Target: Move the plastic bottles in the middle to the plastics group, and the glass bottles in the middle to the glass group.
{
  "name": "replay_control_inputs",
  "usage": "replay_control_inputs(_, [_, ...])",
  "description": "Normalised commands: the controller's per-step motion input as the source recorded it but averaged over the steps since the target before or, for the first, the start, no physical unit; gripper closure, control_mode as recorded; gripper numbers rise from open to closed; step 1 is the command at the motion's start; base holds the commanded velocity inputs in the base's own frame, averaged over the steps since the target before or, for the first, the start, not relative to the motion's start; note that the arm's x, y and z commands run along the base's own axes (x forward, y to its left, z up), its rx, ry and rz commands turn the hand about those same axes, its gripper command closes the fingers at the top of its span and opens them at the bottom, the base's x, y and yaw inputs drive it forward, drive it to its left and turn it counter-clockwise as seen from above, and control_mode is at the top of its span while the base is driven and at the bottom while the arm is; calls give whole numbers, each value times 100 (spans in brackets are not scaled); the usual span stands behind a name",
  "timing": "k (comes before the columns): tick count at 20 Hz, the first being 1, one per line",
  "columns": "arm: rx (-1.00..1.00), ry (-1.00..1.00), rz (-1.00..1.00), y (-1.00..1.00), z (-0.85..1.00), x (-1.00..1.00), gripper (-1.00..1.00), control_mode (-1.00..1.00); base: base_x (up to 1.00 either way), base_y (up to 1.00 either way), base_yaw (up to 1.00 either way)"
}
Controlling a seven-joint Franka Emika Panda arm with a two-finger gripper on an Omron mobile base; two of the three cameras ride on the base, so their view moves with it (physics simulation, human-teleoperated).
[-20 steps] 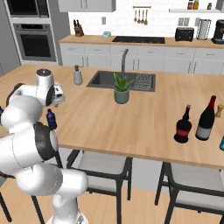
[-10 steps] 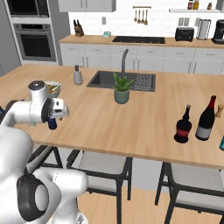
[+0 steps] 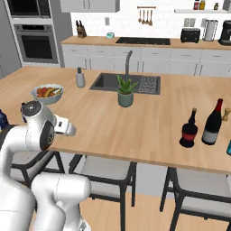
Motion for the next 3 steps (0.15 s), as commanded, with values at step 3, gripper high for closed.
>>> replay_control_inputs(3, [17,-13,-22,-54,39,-42,-100,-100,0,0,0])
